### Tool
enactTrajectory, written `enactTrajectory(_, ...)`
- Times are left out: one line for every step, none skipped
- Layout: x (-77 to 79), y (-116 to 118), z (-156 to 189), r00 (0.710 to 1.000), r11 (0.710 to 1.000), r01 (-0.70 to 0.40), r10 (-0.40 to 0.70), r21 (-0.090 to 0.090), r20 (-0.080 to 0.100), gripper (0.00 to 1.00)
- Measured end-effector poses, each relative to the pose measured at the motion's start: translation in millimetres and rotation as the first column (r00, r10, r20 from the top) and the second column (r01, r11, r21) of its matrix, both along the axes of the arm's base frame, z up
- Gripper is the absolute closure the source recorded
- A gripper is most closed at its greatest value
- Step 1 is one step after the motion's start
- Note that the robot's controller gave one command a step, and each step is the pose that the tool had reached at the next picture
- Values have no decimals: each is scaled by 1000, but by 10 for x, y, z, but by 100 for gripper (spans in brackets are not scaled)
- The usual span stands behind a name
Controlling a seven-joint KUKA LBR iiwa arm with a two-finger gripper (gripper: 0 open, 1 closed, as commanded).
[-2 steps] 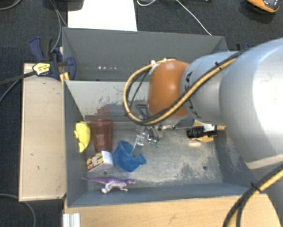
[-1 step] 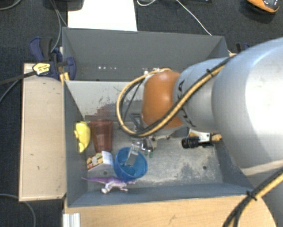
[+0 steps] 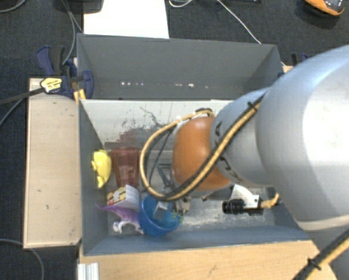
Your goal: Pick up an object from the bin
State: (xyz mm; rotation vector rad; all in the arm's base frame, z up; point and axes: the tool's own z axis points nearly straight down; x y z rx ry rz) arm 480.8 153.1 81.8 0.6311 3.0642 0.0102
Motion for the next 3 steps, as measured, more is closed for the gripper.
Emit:
enactTrajectory(2,-2,-2,1000,1000,1,-1,0,0,100)
enactTrajectory(13,-14,409,1000,1000,-5,5,-3,-10,100)
enactTrajectory(100,3,798,1000,1000,-13,13,1,2,100)
